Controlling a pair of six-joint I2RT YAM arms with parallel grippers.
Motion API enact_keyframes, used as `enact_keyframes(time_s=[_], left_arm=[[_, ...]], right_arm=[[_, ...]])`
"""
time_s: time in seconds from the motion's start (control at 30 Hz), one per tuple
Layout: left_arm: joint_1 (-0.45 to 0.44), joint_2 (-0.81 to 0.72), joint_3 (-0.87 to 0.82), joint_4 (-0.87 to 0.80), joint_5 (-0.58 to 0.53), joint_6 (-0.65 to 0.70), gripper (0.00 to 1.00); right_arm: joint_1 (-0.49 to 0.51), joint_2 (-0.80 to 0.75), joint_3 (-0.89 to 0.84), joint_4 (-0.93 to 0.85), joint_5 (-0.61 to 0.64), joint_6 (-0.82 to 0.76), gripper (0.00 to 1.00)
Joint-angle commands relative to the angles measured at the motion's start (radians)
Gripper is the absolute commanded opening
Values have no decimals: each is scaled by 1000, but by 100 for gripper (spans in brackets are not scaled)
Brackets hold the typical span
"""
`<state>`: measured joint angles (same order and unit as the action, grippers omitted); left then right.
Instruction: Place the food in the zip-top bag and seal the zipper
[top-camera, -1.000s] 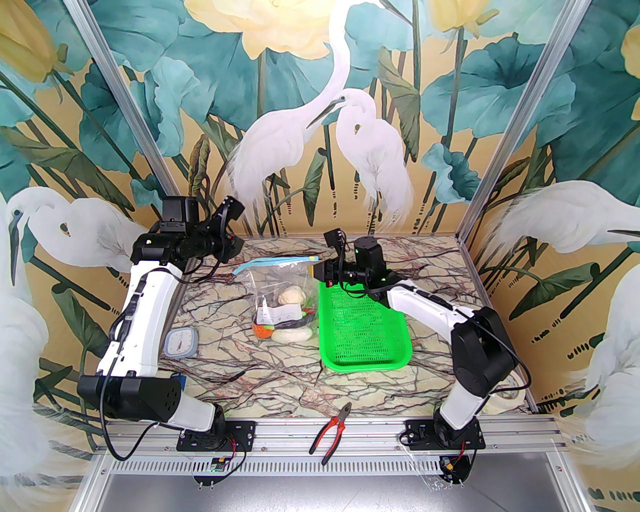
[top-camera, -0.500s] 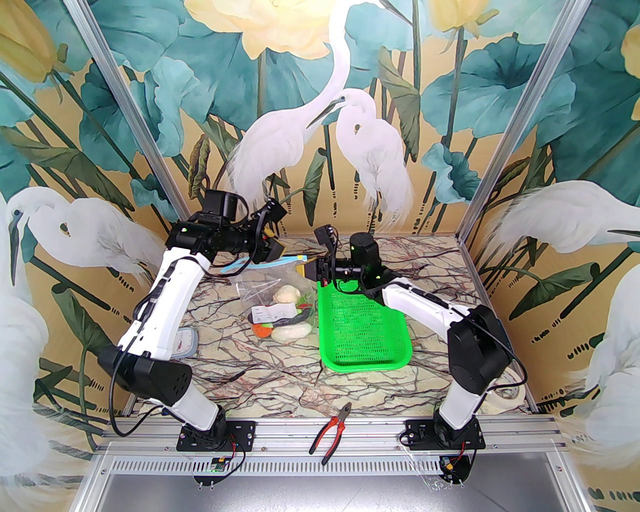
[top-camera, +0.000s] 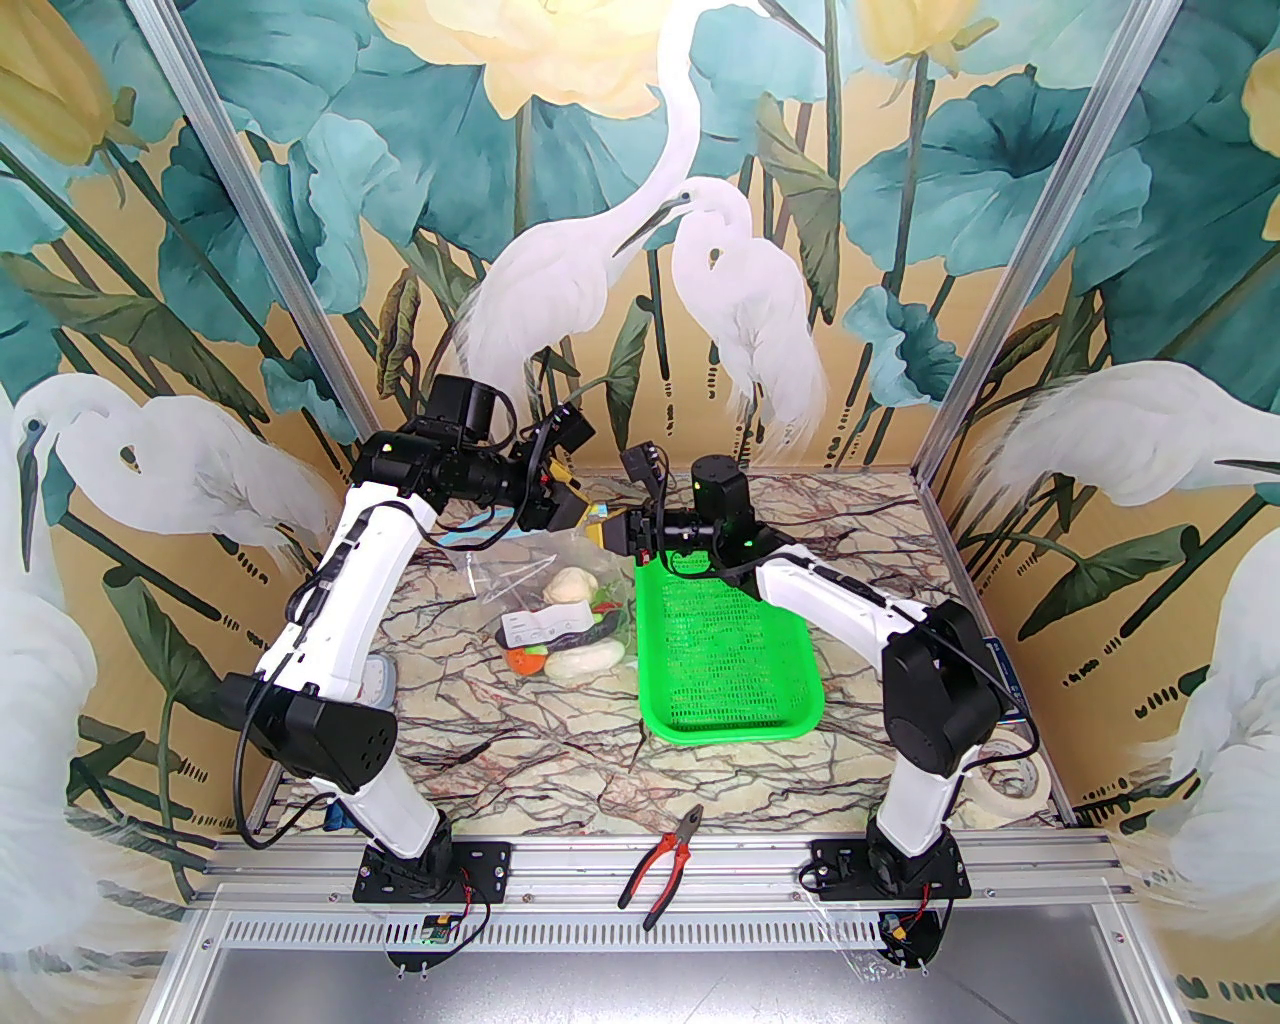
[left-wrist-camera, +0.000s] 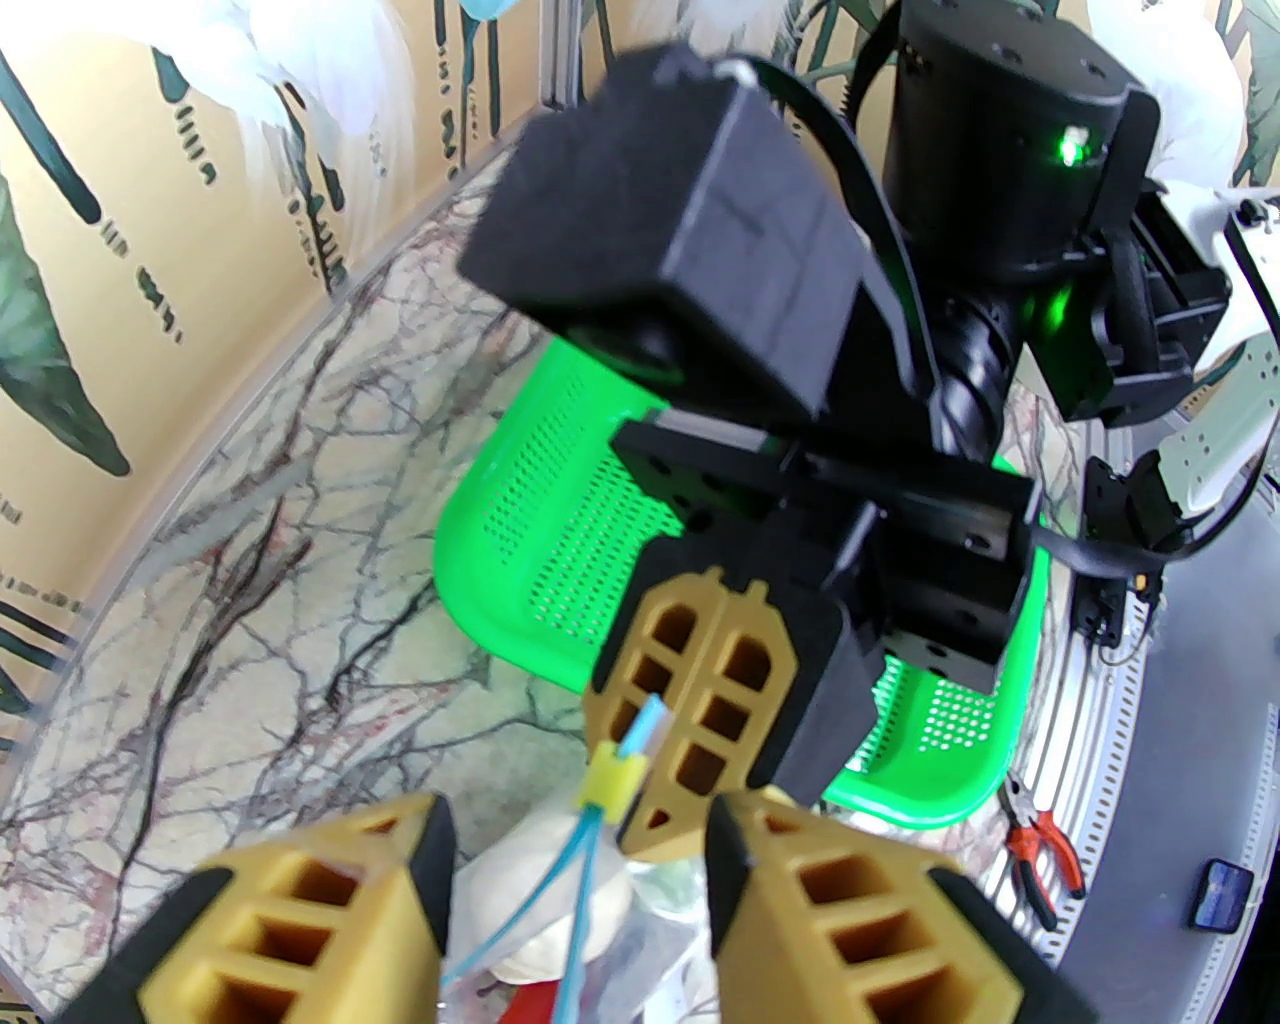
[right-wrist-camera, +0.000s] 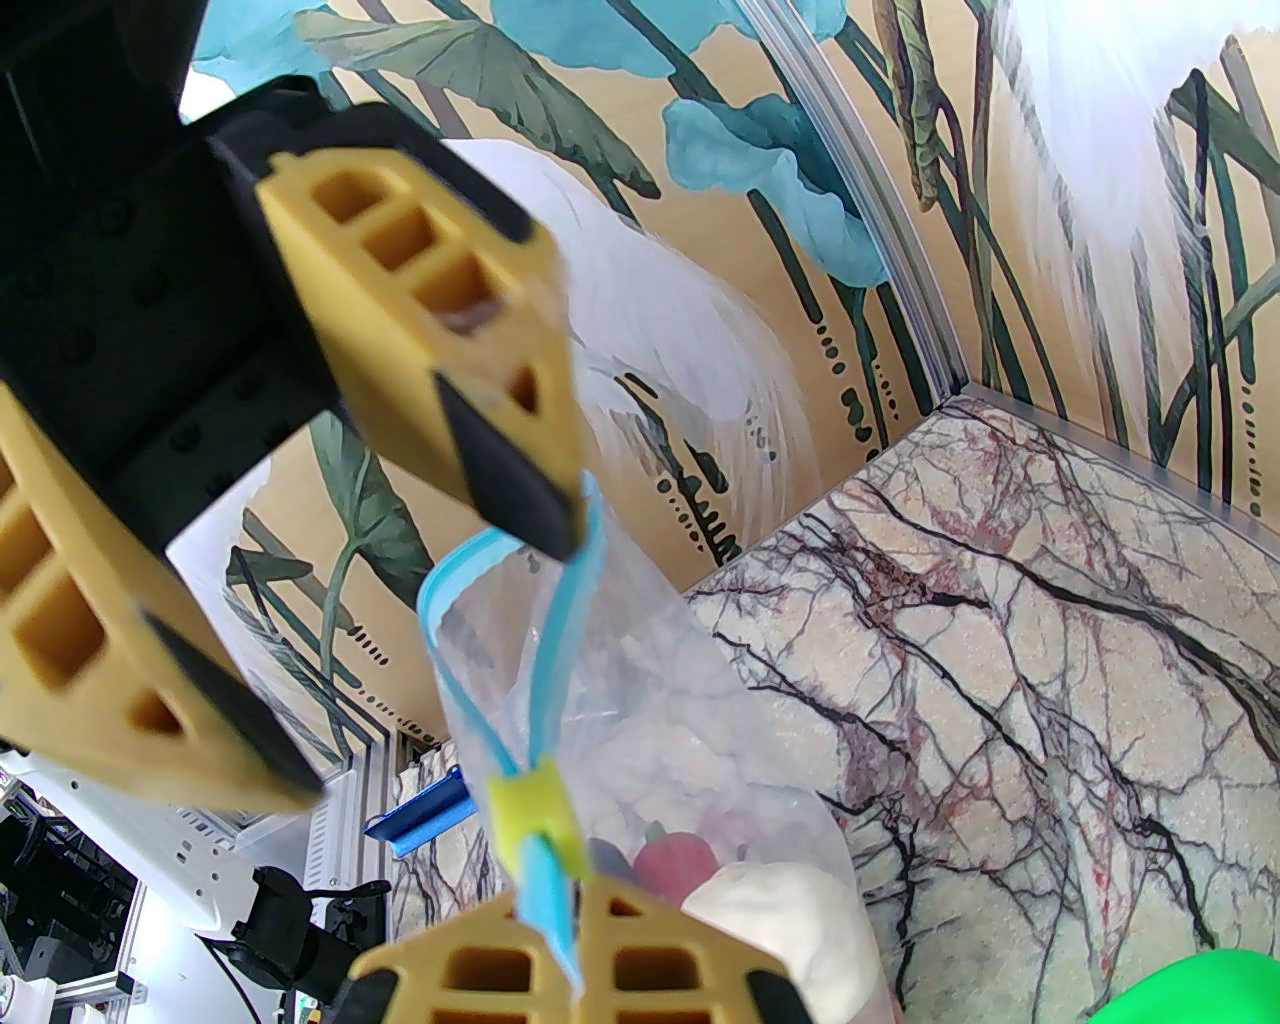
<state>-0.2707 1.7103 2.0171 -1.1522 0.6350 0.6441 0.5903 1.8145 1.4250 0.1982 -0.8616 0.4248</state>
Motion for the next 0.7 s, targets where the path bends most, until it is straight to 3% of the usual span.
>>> enact_keyframes(time_s=[0.0, 0.43, 0.6, 0.67], left_arm=[[-7, 26, 28, -48, 27, 22, 50], [-7, 78, 60, -100, 97, 41, 48], [-7, 90, 61, -123, 107, 55, 31], [-7, 97, 63, -133, 118, 60, 28]], right_arm=[[9, 13, 34, -4, -13, -3, 0], [12, 28, 52, -2, -11, 0, 0], [12, 31, 55, -4, -7, -1, 0], [13, 31, 57, -3, -4, -2, 0]])
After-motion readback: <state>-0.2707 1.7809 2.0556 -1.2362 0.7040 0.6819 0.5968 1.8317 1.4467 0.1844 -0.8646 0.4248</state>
